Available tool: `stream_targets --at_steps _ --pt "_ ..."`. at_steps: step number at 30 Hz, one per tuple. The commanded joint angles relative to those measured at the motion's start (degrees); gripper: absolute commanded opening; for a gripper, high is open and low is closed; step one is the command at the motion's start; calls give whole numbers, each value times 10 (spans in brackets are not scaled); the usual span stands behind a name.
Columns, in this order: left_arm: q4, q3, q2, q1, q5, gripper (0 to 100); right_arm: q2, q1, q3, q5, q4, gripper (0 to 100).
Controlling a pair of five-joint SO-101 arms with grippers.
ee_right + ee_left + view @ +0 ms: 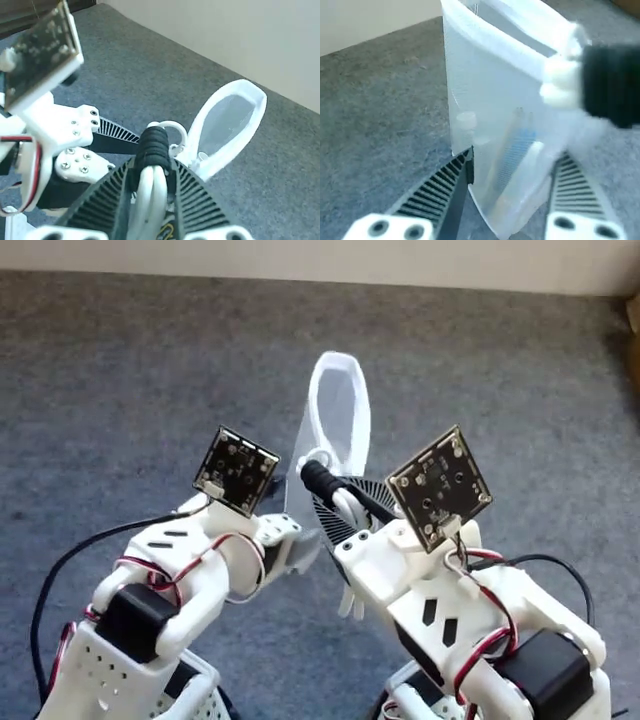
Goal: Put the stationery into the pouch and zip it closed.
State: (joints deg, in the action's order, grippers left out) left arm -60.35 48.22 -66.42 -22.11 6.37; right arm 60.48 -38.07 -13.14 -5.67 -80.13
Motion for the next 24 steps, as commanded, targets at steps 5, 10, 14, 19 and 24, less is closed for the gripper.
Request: stream_targets --at_steps 5,10,14,19,24 --pt "15 0 5 44 -26 139 7 2 0 9 8 4" --pt "15 2 -29 44 -89 66 7 5 0 9 7 4" --pt "15 3 -104 44 -141 8 7 5 0 9 7 4" --pt "-28 3 -177 44 -212 6 7 4 -25 9 7 4" --pt "-91 4 -205 44 -259 22 7 1 -65 10 12 4"
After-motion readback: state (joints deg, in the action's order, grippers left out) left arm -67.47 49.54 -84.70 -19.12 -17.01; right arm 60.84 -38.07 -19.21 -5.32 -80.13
